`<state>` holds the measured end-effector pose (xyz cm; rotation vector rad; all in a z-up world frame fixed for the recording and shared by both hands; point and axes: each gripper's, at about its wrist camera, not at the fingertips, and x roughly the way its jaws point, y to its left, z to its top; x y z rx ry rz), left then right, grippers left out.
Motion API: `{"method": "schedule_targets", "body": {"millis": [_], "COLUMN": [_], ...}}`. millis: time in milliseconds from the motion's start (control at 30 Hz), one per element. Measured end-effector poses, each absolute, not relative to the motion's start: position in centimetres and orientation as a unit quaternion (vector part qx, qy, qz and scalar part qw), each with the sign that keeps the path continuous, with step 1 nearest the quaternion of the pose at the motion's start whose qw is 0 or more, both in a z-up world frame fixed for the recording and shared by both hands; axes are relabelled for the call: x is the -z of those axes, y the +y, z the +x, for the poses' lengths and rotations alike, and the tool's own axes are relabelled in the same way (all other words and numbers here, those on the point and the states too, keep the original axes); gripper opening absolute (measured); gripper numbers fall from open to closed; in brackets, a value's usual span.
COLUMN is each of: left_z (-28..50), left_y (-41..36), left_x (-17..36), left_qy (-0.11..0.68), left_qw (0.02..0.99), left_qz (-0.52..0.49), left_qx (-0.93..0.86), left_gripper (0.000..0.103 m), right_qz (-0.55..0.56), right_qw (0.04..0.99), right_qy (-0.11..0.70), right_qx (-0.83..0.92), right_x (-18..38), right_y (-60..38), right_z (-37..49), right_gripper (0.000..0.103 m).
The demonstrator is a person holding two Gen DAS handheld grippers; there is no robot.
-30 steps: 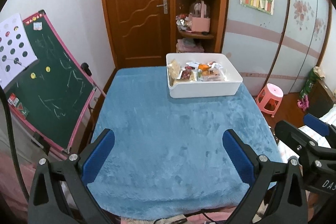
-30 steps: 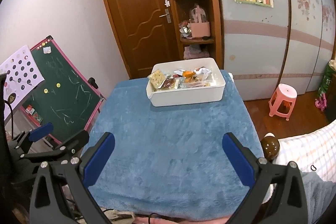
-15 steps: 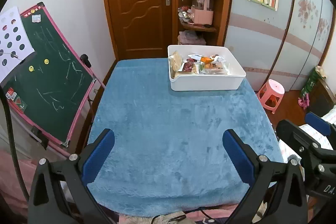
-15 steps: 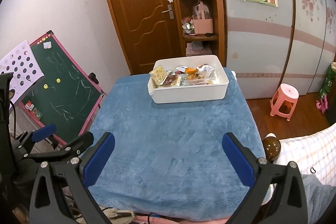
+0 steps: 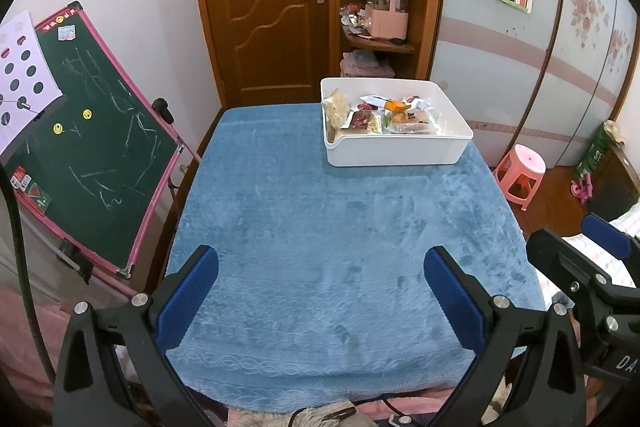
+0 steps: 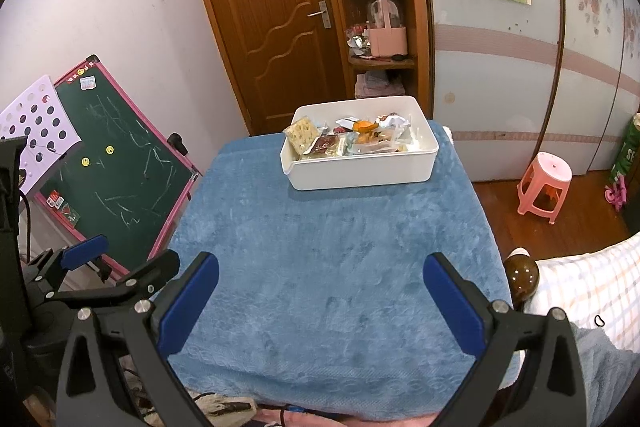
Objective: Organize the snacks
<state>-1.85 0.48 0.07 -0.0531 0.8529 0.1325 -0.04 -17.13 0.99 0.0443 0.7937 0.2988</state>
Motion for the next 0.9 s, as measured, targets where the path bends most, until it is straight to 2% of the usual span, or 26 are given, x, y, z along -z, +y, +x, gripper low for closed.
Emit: {"method": "schedule_targets", "body": {"millis": [900], "left_z": [-1.5], "left_y": [0.8], "left_x": [1.0], "left_qy": [0.430], "left_qw": [0.900], "left_qz": [-0.028], "left_qx": [-0.063], "left_gripper": [0.102], "right_qz": [0.024], "right_qw": [0.906], "right_qy": [0.397], "right_qx": [-0.147], "right_x": [0.3], "right_y": [-16.9], "right_z": [0.1], "right_gripper": [0.103]}}
